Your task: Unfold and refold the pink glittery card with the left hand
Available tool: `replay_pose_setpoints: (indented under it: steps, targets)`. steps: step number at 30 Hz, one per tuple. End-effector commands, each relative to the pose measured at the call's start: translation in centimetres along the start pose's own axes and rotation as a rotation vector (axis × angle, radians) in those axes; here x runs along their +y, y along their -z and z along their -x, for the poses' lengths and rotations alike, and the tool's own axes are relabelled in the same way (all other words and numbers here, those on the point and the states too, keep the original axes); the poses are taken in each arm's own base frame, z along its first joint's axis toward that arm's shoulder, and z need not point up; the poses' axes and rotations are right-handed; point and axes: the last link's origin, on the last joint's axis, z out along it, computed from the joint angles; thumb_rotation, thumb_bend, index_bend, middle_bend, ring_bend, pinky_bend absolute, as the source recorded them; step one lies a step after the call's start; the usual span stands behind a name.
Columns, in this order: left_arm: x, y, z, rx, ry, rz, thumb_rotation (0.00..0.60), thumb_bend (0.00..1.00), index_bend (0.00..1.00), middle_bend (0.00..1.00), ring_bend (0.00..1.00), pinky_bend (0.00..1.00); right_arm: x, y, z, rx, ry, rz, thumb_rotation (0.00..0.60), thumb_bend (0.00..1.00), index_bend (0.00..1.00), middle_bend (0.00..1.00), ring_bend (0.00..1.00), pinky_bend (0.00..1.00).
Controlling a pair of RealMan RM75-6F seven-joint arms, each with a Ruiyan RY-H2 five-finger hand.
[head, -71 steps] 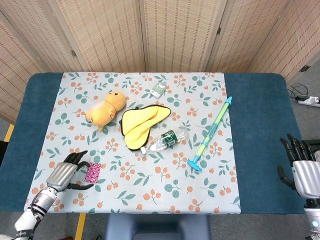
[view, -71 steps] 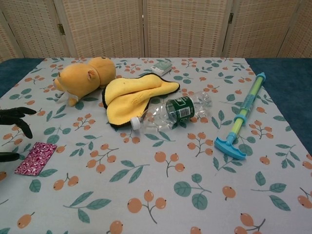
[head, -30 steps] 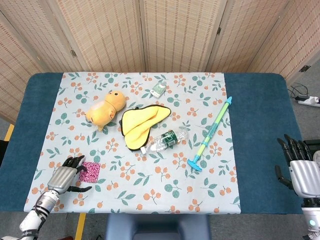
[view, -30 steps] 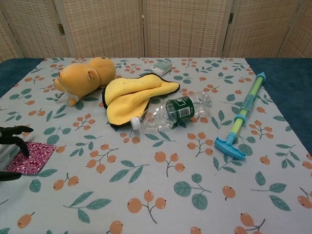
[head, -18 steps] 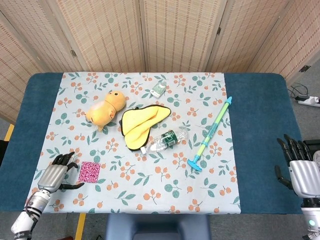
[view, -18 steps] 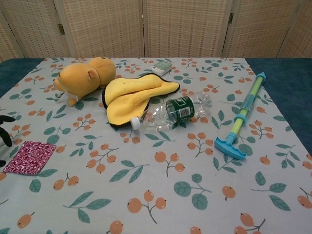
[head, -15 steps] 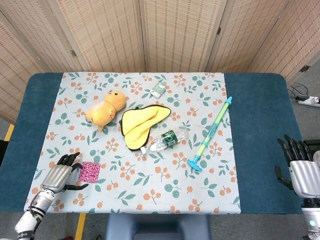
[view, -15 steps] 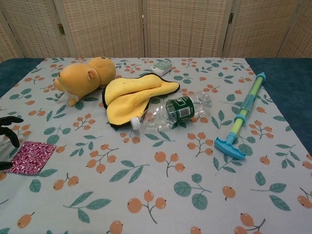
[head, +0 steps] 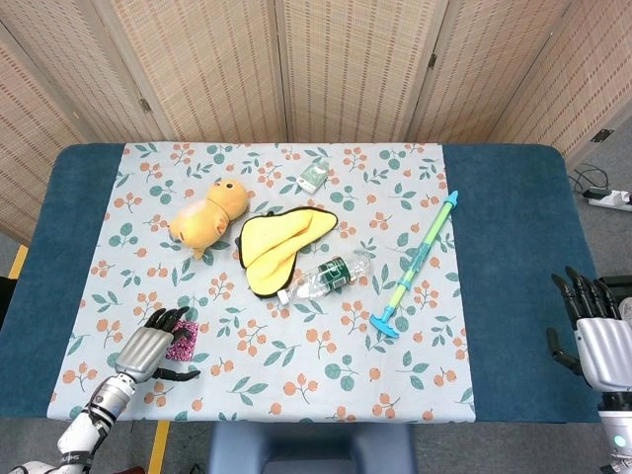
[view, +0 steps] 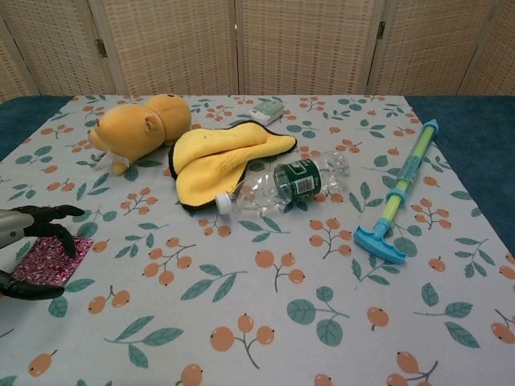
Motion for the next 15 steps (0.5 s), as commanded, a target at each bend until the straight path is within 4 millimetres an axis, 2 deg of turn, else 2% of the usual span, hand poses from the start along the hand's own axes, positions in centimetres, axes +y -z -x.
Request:
replay_pose_setpoints:
  steps: [1,8,15]
  targets:
    - [0.0,0.0,0.2,-0.01,0.0,-0.013,0.223,0.14,0.35,0.0,0.0,0.0,0.0,0.0,0.0,-0.001,-0.001,0.001,0.6,0.52,0.0,0.0,0.0,0.0]
    - [-0.9,0.4,0.3,-0.016,0.003,-0.061,0.222,0.14,0.35,0.0,0.0,0.0,0.0,0.0,0.0,0.001,-0.001,-0.001,0.6,0.52,0.0,0.0,0.0,0.0]
    - [-2.8,1.4,0.1,-0.011,0.013,-0.127,0.222,0.14,0.35,0.0,0.0,0.0,0.0,0.0,-0.1,0.001,-0.002,0.001,0.6,0.52,0.0,0.0,0.0,0.0]
